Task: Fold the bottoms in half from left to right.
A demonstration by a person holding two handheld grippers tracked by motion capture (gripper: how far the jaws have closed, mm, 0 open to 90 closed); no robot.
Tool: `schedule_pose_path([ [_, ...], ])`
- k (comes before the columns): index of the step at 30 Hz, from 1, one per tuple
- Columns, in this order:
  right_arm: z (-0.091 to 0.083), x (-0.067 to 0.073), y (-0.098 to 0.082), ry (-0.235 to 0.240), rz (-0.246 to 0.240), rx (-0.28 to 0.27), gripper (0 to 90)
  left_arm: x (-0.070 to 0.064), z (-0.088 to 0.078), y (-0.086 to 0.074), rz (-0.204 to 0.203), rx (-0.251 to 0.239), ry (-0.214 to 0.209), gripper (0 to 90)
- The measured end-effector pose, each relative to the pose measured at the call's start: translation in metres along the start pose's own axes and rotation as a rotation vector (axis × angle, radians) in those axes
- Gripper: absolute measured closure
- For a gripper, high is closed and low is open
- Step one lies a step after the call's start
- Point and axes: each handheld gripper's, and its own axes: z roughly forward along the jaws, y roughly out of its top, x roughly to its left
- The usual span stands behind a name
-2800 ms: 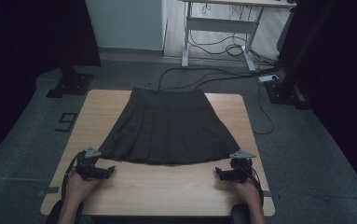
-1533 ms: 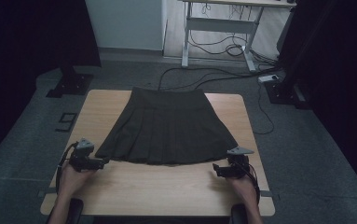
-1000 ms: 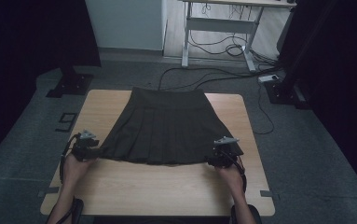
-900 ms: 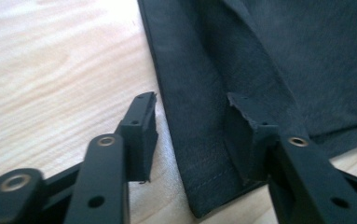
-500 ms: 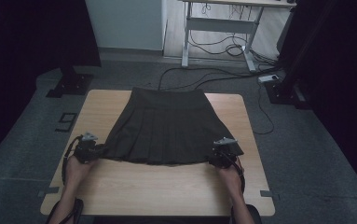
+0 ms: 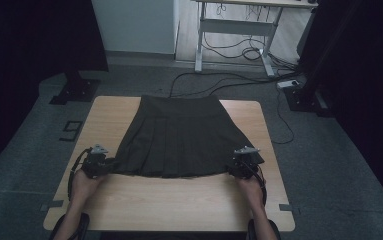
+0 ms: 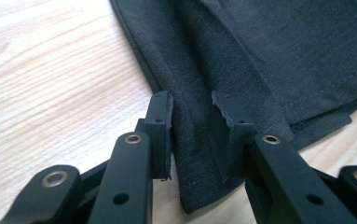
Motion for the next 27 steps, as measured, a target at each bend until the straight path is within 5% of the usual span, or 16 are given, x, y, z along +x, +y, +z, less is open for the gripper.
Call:
schedule_pose_path([
  [16, -0.001, -0.025, -0.001, -0.037, 0.015, 0.005, 49.1, -0.036, -0.001, 0.000, 0.061, 0.031, -0.043, 67.2],
  [27, -0.002, -0.049, -0.002, -0.055, 0.042, 0.005, 48.9, -0.081, 0.004, 0.002, 0.158, 0.040, -0.115, 66.5],
])
